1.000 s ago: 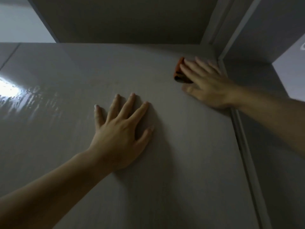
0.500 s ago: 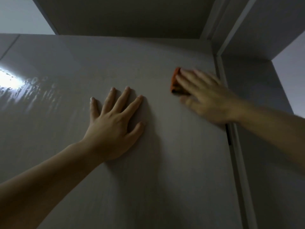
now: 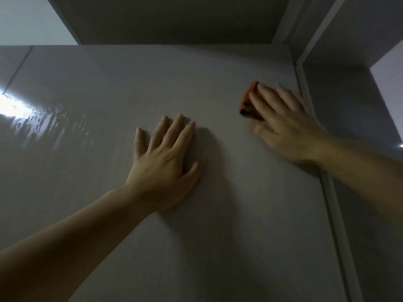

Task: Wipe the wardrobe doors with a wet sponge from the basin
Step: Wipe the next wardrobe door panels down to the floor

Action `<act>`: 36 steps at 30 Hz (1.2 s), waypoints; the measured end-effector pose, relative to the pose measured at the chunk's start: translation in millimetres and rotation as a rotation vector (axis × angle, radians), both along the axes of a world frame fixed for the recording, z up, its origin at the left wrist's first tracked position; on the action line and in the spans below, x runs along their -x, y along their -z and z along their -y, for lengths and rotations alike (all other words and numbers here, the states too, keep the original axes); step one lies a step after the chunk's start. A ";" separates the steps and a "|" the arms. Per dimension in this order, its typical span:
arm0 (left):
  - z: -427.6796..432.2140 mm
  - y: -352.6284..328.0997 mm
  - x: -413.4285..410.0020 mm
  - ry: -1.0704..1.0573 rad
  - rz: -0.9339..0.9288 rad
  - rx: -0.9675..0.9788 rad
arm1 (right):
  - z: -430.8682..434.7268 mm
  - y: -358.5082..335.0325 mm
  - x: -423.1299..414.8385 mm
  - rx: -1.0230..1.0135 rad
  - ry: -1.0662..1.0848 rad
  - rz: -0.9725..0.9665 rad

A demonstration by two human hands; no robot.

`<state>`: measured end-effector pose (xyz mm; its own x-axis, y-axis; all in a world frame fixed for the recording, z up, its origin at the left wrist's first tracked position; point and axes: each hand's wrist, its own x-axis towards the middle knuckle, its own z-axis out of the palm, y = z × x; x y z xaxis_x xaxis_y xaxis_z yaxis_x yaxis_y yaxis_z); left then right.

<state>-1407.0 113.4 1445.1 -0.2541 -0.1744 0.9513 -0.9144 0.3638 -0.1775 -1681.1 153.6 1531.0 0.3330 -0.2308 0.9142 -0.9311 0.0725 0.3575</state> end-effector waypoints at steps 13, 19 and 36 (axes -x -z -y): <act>12.0 16.2 -62.3 0.006 -0.061 -0.003 | 4.5 -13.1 -80.0 -0.016 0.033 0.060; 17.0 14.7 -72.9 0.004 -0.001 -0.002 | 7.5 43.3 -102.1 -0.093 0.022 -0.404; 23.1 25.3 -127.2 0.002 -0.186 -0.070 | 20.0 -36.8 -167.2 -0.088 0.049 -0.031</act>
